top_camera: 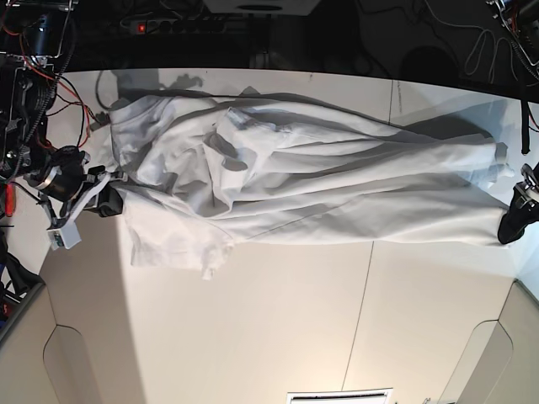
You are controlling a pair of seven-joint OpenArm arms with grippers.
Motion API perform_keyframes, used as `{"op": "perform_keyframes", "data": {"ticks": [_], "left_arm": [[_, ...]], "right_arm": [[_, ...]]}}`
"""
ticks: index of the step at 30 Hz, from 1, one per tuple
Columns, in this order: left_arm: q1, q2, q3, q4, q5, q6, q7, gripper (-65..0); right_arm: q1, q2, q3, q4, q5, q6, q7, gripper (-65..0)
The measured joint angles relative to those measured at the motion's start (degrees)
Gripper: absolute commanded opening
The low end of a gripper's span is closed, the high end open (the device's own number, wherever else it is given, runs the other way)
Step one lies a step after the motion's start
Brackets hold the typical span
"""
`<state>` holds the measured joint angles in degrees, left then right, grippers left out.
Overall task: Layout the t-shirt on the table in an organized manner, then fold the t-shirt properly
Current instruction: 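Lift the shirt edge with both grippers and stretch it taut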
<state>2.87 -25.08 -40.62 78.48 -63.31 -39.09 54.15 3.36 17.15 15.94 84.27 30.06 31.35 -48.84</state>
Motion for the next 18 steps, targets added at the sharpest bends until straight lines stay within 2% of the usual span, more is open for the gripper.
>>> {"op": "perform_keyframes", "data": {"ticks": [6, 10, 14, 18], "left_arm": [[0.00, -0.28, 0.04, 0.00, 0.90, 0.00, 0.07, -65.0], [0.00, -0.33, 0.04, 0.00, 1.40, 0.00, 4.35, -65.0], [0.04, -0.35, 0.04, 0.00, 1.53, 0.00, 8.96, -65.0], [1.64, -0.35, 0.04, 0.02, 1.95, 0.00, 8.98, -65.0]], "right_arm": [[-1.29, 0.00, 7.98, 0.07, 9.27, 0.81, -6.93, -65.0], [-1.25, 0.00, 11.80, 0.11, 15.85, 0.79, -12.39, -65.0], [-1.29, 0.02, 12.98, 0.11, 20.55, 0.85, -18.25, -65.0], [-1.29, -0.02, 12.96, 0.11, 22.77, 0.87, -20.31, -65.0]]}}
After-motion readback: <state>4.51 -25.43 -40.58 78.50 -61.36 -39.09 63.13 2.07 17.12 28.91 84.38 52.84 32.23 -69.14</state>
